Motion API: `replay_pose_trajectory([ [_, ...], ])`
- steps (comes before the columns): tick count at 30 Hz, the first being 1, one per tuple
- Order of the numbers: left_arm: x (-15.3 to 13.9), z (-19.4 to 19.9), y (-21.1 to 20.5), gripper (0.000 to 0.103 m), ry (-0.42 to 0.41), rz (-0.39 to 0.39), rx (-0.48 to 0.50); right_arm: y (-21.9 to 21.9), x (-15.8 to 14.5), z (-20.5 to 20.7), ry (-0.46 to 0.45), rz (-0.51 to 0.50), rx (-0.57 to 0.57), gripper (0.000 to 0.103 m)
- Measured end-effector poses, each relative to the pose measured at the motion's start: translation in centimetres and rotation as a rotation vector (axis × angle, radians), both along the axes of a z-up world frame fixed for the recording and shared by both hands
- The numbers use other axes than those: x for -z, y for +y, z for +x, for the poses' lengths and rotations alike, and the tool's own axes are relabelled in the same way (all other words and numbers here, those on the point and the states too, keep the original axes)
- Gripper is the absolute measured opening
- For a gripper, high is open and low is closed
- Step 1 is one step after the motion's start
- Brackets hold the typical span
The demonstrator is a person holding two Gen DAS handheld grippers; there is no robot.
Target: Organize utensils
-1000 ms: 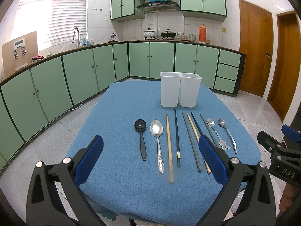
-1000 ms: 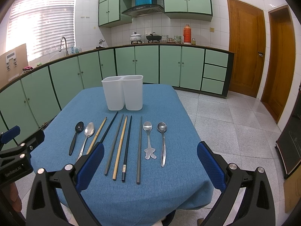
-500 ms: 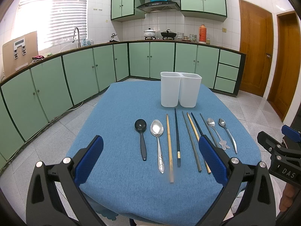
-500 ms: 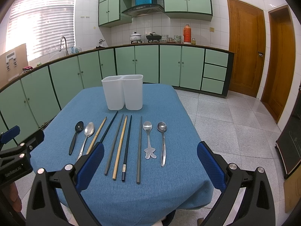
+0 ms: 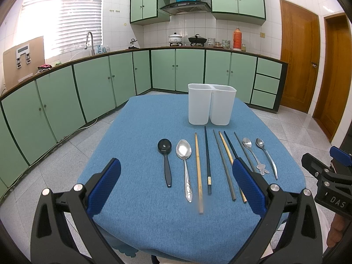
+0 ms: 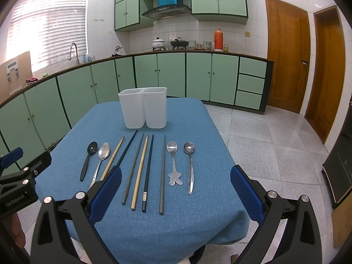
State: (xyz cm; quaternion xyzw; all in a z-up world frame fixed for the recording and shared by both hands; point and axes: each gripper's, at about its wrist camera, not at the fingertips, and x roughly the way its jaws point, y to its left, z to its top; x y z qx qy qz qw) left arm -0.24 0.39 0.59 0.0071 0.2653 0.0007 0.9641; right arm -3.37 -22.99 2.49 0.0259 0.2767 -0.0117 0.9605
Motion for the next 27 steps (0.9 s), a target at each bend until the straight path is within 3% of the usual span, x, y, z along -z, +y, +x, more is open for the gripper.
replay_pose_trajectory([
  [18, 0.4, 0.5, 0.6, 0.098, 0.016, -0.002, -0.002, -0.6, 0.2, 1.0, 0.008, -0.003, 0.006, 0.097],
  [27, 2.0, 5.4, 2.2, 0.098, 0.075, 0.017, -0.042, -2.3, 0.8, 4.7, 0.004, 0.011, 0.041, 0.097],
])
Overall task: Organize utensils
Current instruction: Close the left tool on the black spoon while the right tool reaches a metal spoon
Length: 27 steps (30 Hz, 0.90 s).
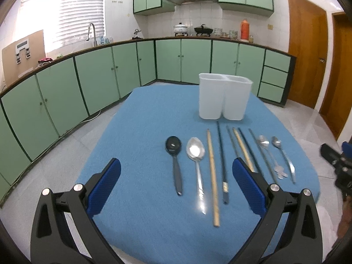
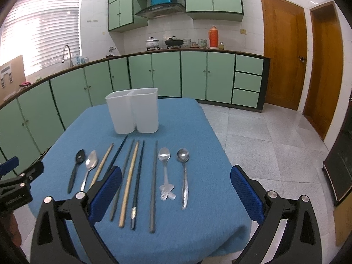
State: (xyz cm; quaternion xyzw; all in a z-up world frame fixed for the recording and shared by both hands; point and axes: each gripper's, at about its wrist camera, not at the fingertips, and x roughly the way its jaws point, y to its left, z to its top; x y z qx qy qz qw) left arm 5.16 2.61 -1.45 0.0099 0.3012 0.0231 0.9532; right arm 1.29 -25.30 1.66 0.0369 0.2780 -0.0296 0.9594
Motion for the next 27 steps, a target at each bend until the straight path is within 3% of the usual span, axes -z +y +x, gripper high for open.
replay_pose_trajectory([
  [10, 3.1, 8.4, 4.7, 0.098, 0.122, 0.008, -0.106, -2.7, 3.0, 6.7, 0.068, -0.005, 0.057, 0.096],
  [17, 5.5, 12.4, 4.6, 0.098, 0.220, -0.016, -0.067, -3.4, 5.1, 10.1, 0.143, 0.010, 0.055, 0.083],
  [27, 7.8, 16.2, 4.1, 0.096, 0.290, -0.038, -0.062, -2.8, 6.5, 12.1, 0.183, -0.004, 0.041, 0.079],
])
